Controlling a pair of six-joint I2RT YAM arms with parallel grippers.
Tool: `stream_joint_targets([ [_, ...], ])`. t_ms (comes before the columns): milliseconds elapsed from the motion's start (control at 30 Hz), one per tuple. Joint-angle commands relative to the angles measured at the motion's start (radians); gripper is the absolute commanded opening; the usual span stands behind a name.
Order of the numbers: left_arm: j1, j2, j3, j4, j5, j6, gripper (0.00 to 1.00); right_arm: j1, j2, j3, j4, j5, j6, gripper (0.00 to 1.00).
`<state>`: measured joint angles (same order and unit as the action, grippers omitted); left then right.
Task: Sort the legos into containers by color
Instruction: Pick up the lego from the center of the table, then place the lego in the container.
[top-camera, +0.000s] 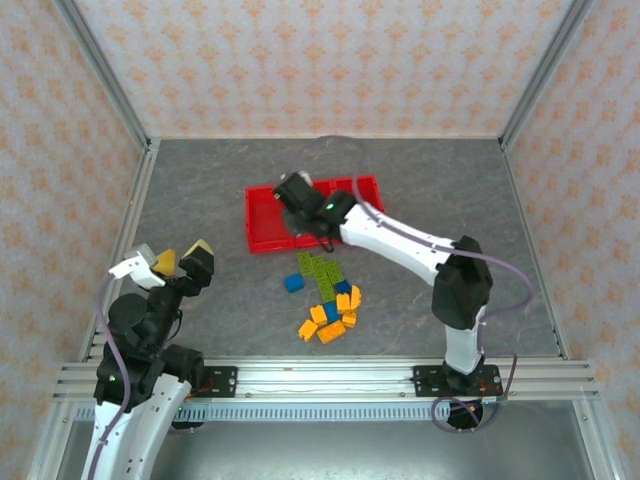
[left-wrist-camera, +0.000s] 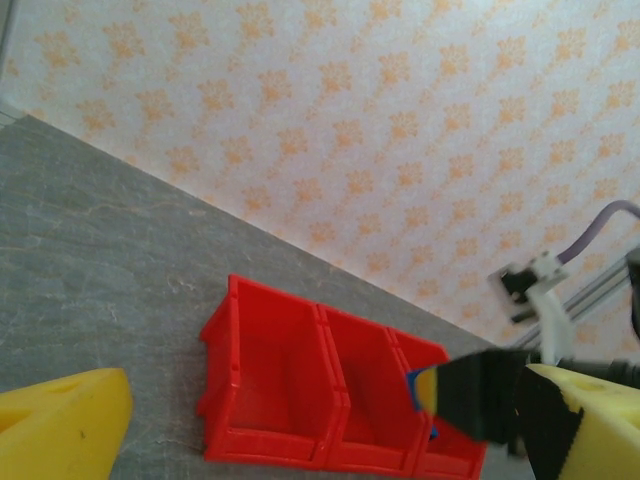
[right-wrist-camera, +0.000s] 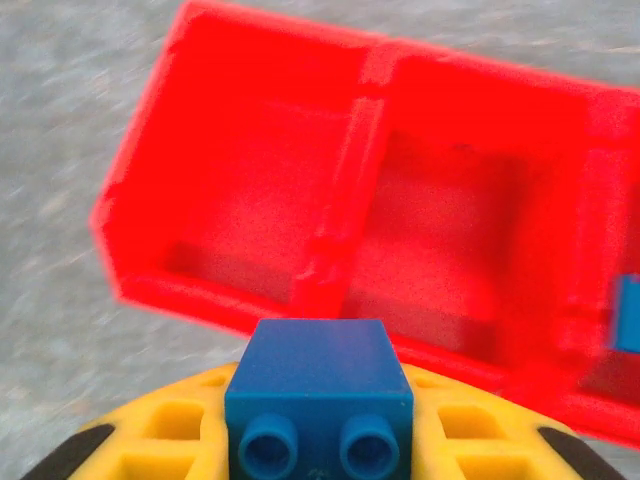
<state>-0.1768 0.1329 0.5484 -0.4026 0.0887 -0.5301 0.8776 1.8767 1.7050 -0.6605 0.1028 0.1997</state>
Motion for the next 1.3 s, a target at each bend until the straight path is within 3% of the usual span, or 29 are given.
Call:
stream_joint_targets([
  [0,-0.005,0.058,-0.023,0.075,0.117,0.02,0.99,-0.098,-0.027,-0.058,0.017,0.043,-0.051,0.26],
  [200,-0.005,0.23,-0.016,0.09,0.26,0.05,0.99,-0.276,-0.031,-0.141,0.101,-0.018,-0.087,0.26],
  [467,-0.006,0.317,-0.014,0.097,0.318,0.062,0.99,-0.357,0.046,-0.12,0.146,-0.079,-0.123,0.3],
  [600,-0.006,0.303,-0.019,0.108,0.332,0.064,0.99,-0.371,0.073,-0.112,0.151,-0.094,-0.121,0.41],
  [800,-0.026,0.339,-0.022,0.129,0.409,0.081,0.99,-0.374,0.053,-0.12,0.155,-0.117,-0.124,0.73],
  [967,-0.04,0.411,-0.04,0.167,0.425,0.091,0.99,-0.368,-0.068,-0.209,0.172,-0.151,-0.121,0.84],
  [1100,-0.039,0.532,-0.037,0.185,0.502,0.132,0.99,-0.367,-0.255,-0.378,0.254,-0.106,-0.09,1.0],
  [1267,-0.042,0.585,-0.028,0.195,0.442,0.237,0.99,-0.37,-0.486,-0.559,0.303,-0.1,-0.087,1.0],
])
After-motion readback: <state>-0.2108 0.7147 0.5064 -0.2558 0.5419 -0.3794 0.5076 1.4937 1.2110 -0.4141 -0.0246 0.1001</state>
